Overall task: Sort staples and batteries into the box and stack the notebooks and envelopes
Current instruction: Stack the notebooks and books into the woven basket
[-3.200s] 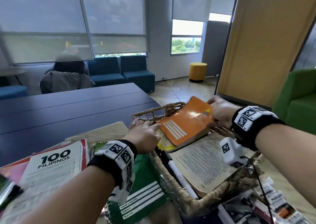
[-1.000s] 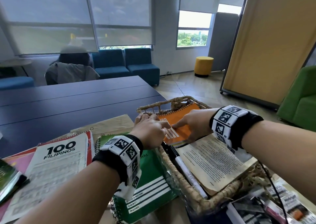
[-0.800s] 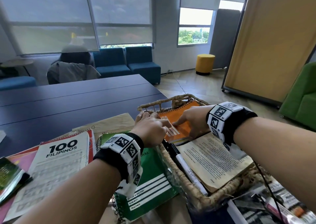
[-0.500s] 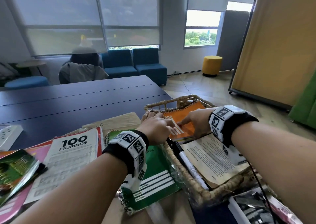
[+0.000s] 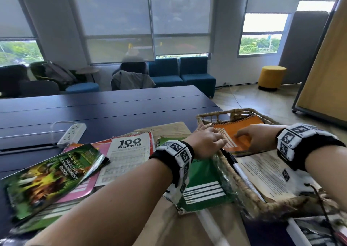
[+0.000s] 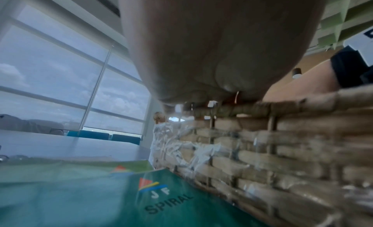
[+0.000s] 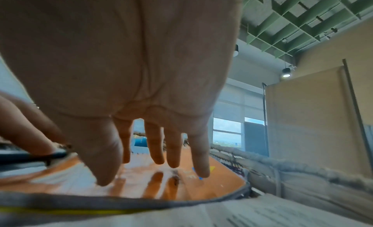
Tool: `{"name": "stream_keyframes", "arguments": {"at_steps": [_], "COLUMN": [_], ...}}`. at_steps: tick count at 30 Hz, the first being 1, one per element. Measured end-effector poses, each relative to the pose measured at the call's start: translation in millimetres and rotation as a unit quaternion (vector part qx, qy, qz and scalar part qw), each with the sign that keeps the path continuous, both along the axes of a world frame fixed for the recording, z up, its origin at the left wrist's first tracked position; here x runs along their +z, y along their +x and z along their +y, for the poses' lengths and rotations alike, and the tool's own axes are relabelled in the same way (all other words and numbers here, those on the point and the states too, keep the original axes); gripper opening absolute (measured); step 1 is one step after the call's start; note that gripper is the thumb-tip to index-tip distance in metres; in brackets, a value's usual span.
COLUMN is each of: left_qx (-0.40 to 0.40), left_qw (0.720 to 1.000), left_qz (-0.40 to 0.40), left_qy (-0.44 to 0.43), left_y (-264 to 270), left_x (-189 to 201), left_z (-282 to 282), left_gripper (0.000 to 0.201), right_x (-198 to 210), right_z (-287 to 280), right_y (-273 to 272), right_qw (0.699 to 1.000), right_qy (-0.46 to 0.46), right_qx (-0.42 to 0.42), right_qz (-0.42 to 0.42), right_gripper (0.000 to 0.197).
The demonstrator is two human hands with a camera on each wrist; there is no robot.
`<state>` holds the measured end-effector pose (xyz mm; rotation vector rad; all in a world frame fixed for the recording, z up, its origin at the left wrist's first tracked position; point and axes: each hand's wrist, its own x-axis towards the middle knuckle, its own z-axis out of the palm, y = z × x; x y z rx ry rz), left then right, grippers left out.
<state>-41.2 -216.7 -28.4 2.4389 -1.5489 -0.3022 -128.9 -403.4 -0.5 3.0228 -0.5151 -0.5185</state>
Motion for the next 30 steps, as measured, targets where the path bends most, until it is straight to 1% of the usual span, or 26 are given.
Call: {"name": "stream_keyframes", "arguments": {"at_steps": [2,4,7,9,11,14,16,18,21,23,25,27,30], "left_qx": [-0.016,-0.027,-0.032,-0.023,-0.013,0.018,0.048,0.088,0.165,0.212,0.261,0.313,0.37], "left_qw": [0.999,0.994,0.986,0.978,0.969,0.961,0.957,0.955,0.951,0.948,0.947,0.945,0.927], "left_qz": [0.031,0.059,0.042,0.042,0.027,-0.012,-0.028,-0.031,-0.027,-0.016,0.009,0.033,0.028], "left_qy": [-0.032,-0.085,-0.157,-0.202,-0.245,-0.275,-0.283,-0.281,-0.261,-0.237,-0.185,-0.093,0.059], "left_y": [-4.2,-5.2,-3.8,-2.8,-0.1,6.1,13.3,23.0,39.7,50.3,62.9,78.0,94.4], "left_x": [6.4,11.1,20.9,32.0,45.1,62.3,71.0,75.2,68.8,60.8,49.9,34.9,13.6], "left_z": [13.2,23.1,45.3,62.0,85.6,130.0,162.6,193.1,238.9,266.9,288.3,305.7,323.0], "left_gripper": [0.042,0.038,0.033,0.029,0.025,0.022,0.022,0.02,0.019,0.02,0.022,0.028,0.051], "right_x": [4.2,15.3,40.8,58.5,72.7,82.6,77.8,67.5,44.0,28.5,15.9,3.8,-15.9], "right_z": [4.5,10.8,37.4,63.1,93.2,140.4,167.7,191.9,225.9,245.3,259.3,270.7,280.3], "right_y": [-1.8,-4.2,-7.0,-8.8,-8.1,-1.3,9.3,21.5,41.2,51.9,58.1,62.3,70.7], "right_qw": [0.998,0.991,0.967,0.948,0.931,0.908,0.9,0.901,0.918,0.933,0.947,0.953,0.959], "right_qy": [0.015,0.046,0.099,0.089,0.08,0.113,0.148,0.171,0.183,0.177,0.154,0.142,0.135], "right_qx": [-0.005,0.006,0.041,0.063,0.081,0.11,0.136,0.157,0.185,0.199,0.21,0.222,0.235], "right_qz": [-0.054,-0.125,-0.231,-0.298,-0.347,-0.388,-0.386,-0.367,-0.299,-0.242,-0.189,-0.148,-0.083], "right_gripper": [0.054,0.045,0.028,0.019,0.019,0.017,0.016,0.015,0.019,0.026,0.042,0.06,0.089]}}
